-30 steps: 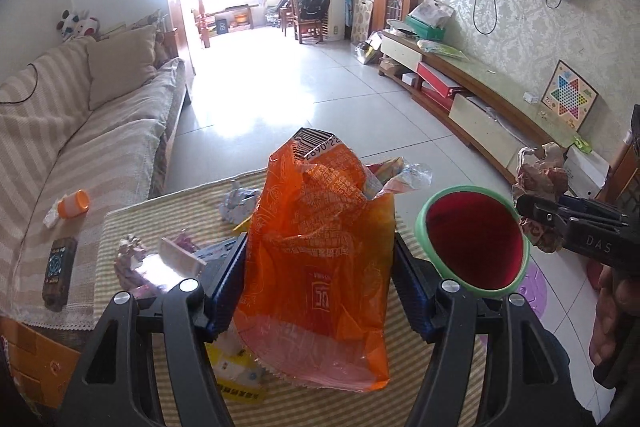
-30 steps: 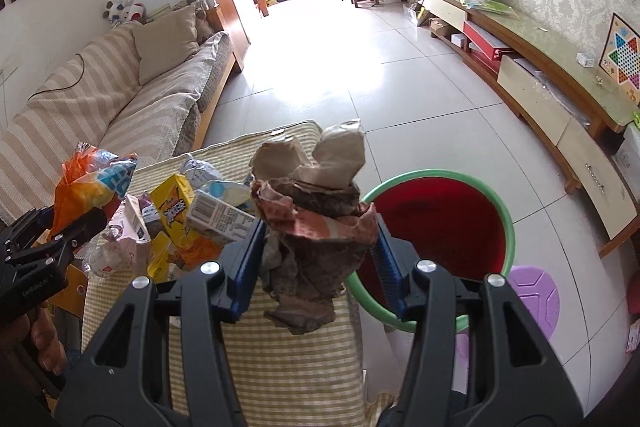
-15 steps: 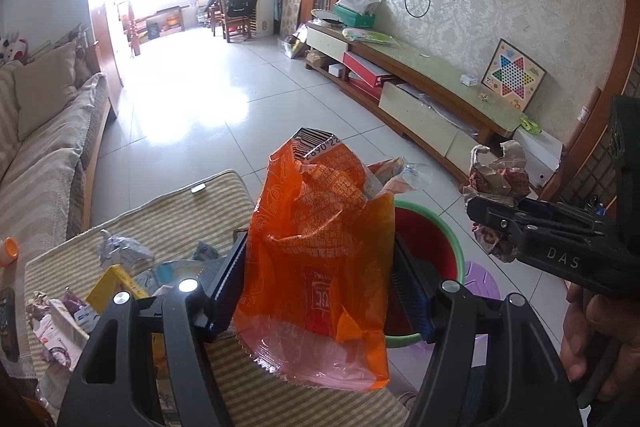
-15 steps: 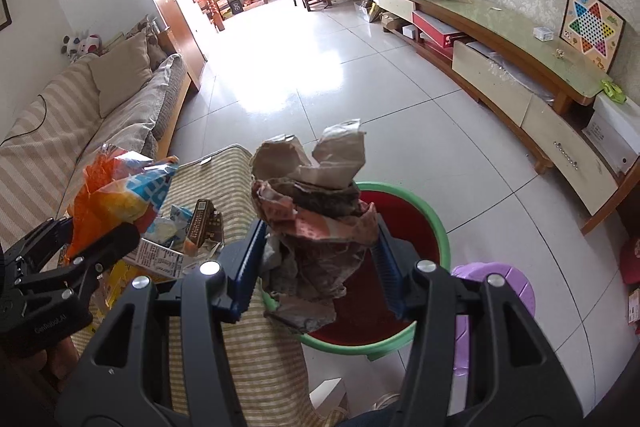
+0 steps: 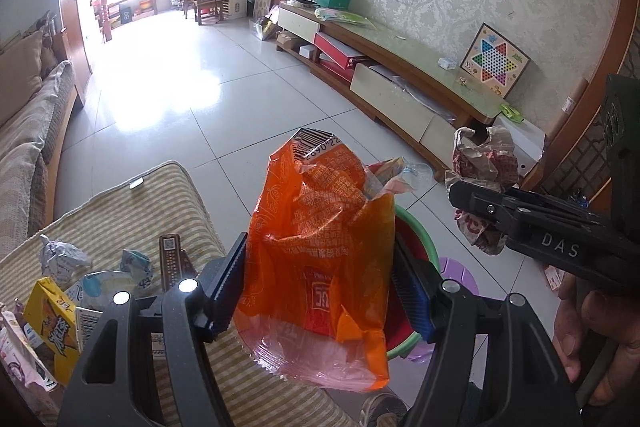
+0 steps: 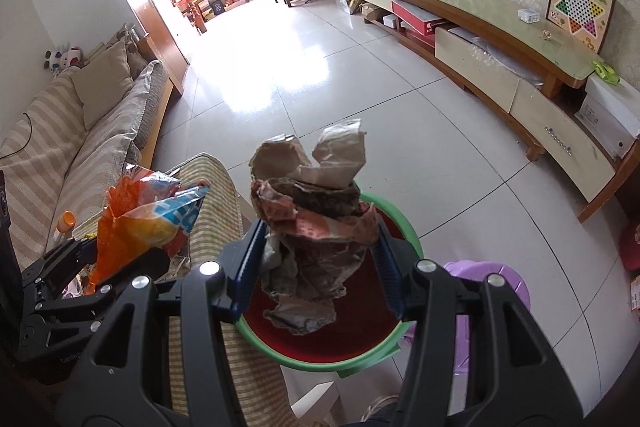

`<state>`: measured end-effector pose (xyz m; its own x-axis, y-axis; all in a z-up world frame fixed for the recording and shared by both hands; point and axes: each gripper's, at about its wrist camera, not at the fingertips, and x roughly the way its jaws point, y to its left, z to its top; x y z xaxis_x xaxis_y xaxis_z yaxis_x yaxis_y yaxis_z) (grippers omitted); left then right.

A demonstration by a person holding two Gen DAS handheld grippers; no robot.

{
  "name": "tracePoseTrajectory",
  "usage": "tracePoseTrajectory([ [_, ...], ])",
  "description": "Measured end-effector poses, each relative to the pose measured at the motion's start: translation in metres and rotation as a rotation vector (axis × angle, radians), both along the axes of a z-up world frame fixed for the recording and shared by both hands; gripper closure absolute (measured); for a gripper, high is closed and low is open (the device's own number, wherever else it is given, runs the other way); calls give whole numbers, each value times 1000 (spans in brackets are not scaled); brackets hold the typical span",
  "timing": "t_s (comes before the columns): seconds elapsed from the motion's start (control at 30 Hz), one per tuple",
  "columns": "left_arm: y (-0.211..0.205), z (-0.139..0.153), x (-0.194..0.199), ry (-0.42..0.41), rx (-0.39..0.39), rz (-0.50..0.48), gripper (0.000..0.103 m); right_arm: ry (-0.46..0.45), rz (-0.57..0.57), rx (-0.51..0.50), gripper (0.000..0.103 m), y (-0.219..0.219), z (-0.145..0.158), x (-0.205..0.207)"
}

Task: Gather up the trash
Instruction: 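Lift the crumpled paper with the right tool over the red bucket while the left tool carries the orange bag, then open the right tool to drop the paper while the left tool releases the orange bag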

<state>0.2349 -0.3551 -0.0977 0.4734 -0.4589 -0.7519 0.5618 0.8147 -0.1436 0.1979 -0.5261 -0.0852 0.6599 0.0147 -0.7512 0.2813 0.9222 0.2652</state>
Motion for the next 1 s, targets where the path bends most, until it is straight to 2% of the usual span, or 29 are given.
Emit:
tracePoseTrajectory([
  [0.37,-9,-17,5,64,-46,-30,37,-11,13,22,52,0,2,9],
  [0.43,-12,-17,4,63,-50,-37,32,-20,15,26,51,1,5,10],
  [0.47,-13,-17,3,60,-47,-44,30,-26,13,29,49,1,7,10],
  [0.6,-15,-14,-1,41,-53,-56,8,-39,9,33,38,-1,11,11],
  [0.63,-14,-14,-2,47,-61,-55,8,-46,6,35,30,-1,13,10],
  [0.77,-12,-14,0,52,-50,-49,8,-64,-2,43,15,-1,16,8],
  [0.93,-4,-12,-1,55,-49,-38,8,-82,-12,43,5,-1,23,5],
  [1.0,0,-9,-2,53,-49,-34,8,-82,-17,41,5,0,26,5],
])
